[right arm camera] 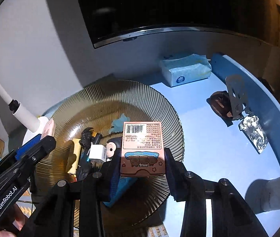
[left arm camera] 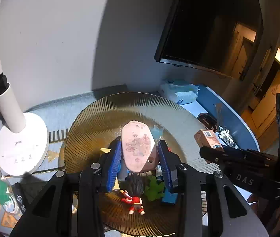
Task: Organize rigid objects
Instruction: 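Carry the pink eraser and pink box over the amber bowl and open both tools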
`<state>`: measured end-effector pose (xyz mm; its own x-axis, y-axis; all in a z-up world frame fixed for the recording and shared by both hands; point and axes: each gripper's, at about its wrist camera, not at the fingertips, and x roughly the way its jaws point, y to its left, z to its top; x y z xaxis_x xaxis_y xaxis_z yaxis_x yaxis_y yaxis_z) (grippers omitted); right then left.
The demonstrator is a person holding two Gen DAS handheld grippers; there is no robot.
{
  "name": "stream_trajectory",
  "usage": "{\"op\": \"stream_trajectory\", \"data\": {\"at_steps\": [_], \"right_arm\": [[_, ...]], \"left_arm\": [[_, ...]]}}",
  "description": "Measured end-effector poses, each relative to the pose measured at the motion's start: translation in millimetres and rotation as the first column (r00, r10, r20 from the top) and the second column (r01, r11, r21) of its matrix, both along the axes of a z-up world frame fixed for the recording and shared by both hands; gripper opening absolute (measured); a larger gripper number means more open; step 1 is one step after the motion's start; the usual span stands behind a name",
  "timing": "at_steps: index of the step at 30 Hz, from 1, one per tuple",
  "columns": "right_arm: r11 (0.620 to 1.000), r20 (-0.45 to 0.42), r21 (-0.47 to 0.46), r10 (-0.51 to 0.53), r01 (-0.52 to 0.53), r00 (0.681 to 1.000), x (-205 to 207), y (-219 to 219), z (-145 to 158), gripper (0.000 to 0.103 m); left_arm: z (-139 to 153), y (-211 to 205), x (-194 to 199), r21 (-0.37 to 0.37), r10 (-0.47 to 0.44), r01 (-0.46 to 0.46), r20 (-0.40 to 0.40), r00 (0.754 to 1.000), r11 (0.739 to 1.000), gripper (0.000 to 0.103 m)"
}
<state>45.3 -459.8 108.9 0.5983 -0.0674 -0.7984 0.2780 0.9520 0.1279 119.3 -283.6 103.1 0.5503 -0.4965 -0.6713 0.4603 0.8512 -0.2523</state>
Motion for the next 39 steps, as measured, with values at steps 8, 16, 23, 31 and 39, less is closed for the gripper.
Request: {"op": "stream_trajectory", "data": {"at_steps": [8,16,23,31,39], "right_arm": [[1.0,-0.023,-0.028,-0.004,0.003,1.0,5,5,-12,0.04],[0.999,-0.045,-0.035,0.009,-0.011,0.999,7,11,-27,0.039],[0.999,-0.026,-0.03,-0.015,0.015,1.0,2,5,-24,0.055],[0.998,0.059,-0.059,0.014,-0.011,0.998,-20,31,11,0.061],[0.992,0.139,-0.034,0.122,-0.118,0.983,-46,90,49,0.063]], "left_arm": [[-5,-1,-4,0.024,0.005,-0.005,0.013,1.0,1.0,0.035],[-20,3,2,0.026,0.028,-0.027,-0.028,0.999,0.999,0.04],[-13,10,-2,0.051,0.058,-0.058,-0.005,0.998,0.997,0.068],[23,47,-26,0.016,0.073,-0.074,0.058,0.996,0.997,0.07],[85,129,-67,-0.109,0.099,-0.084,0.142,0.985,0.99,0.089]]}}
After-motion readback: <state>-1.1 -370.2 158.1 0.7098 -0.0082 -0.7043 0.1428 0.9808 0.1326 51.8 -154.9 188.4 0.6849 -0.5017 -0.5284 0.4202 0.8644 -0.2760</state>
